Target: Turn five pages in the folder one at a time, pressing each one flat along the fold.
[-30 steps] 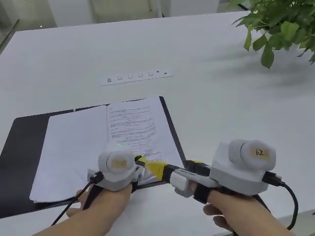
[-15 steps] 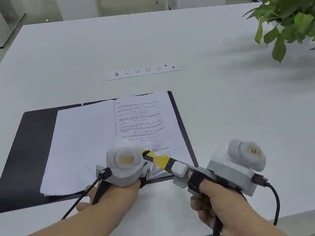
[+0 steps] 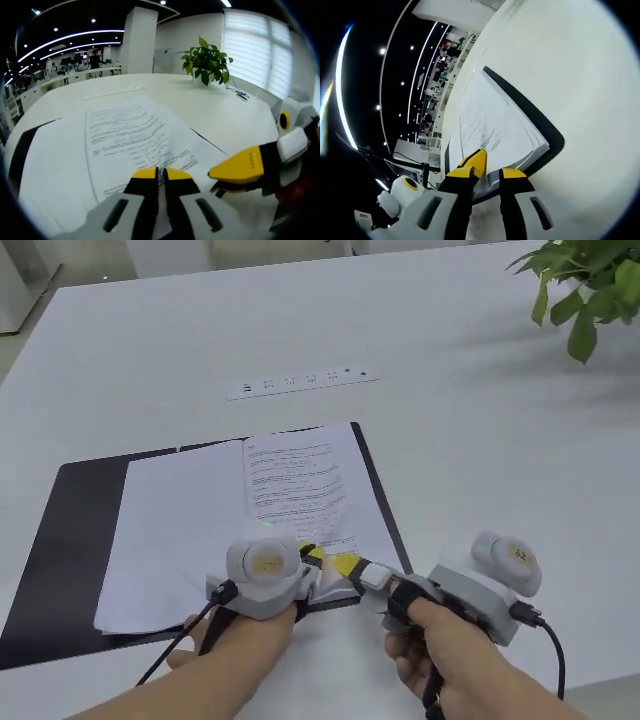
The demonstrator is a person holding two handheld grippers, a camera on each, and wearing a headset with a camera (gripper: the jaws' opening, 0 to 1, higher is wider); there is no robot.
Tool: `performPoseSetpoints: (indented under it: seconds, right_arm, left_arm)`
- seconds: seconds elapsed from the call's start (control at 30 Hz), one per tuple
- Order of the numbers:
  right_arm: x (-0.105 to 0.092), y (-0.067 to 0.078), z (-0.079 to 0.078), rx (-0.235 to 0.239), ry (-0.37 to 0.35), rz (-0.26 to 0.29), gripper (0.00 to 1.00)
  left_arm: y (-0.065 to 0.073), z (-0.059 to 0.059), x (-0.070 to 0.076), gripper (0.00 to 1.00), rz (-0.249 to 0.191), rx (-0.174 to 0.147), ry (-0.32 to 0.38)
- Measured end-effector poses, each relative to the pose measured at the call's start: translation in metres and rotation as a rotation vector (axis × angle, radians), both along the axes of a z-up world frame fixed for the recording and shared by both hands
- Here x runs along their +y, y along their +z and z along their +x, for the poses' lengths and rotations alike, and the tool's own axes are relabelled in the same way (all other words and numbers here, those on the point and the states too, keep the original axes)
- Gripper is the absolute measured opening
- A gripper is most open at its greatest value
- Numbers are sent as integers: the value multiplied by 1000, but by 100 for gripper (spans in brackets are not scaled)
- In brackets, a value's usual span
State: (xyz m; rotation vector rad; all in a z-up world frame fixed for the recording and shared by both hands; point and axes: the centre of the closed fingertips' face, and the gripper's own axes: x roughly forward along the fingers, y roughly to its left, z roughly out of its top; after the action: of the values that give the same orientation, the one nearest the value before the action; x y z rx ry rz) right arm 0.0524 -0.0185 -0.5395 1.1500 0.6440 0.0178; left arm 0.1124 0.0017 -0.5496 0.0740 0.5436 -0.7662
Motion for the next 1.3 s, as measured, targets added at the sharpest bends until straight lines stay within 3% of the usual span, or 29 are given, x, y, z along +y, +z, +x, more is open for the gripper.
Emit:
performPoseSetpoints:
  seconds: [0.37, 0.57, 0.67, 0.7, 0.77, 0.83, 0.93, 1.0, 1.03, 1.23, 1.3]
  right_arm:
    - [-7, -11, 0, 43, -54, -10, 1]
    - [-6, -9, 1, 36, -66, -22, 0]
    - [-6, -8, 0, 32, -71, -31, 0]
    - [-6, -7, -1, 31, -73, -36, 0]
    - [-7, -4, -1, 21, -73, -37, 0]
    - [-6, 1, -3, 12, -72, -51, 0]
    - [-5, 12, -3, -21, -66, -79, 0]
    - [-3, 21, -3, -40, -67, -96, 0]
    - [-3, 24, -3, -46, -67, -106, 0]
    - [10, 49, -1, -121, -43, -206, 0]
    - [15, 59, 1, -159, -23, -261, 0]
  left_arm:
    - [0, -1, 0, 3, 2, 4, -3]
    - [0, -1, -1, 4, 4, 8, -6]
    - [1, 0, -1, 5, -29, 39, 7]
    - [3, -2, -1, 6, -48, 68, 4]
    - [4, -4, -1, 10, -37, 86, -27]
    - [7, -8, 5, 19, -5, 82, -47]
    - [15, -11, 24, 29, -7, 97, -33]
    - [22, -13, 34, 27, -10, 87, -29]
    - [27, -13, 43, 27, -3, 67, -26]
    - [52, -15, 87, 35, -68, 48, 47]
    - [56, -16, 101, 35, -71, 37, 56]
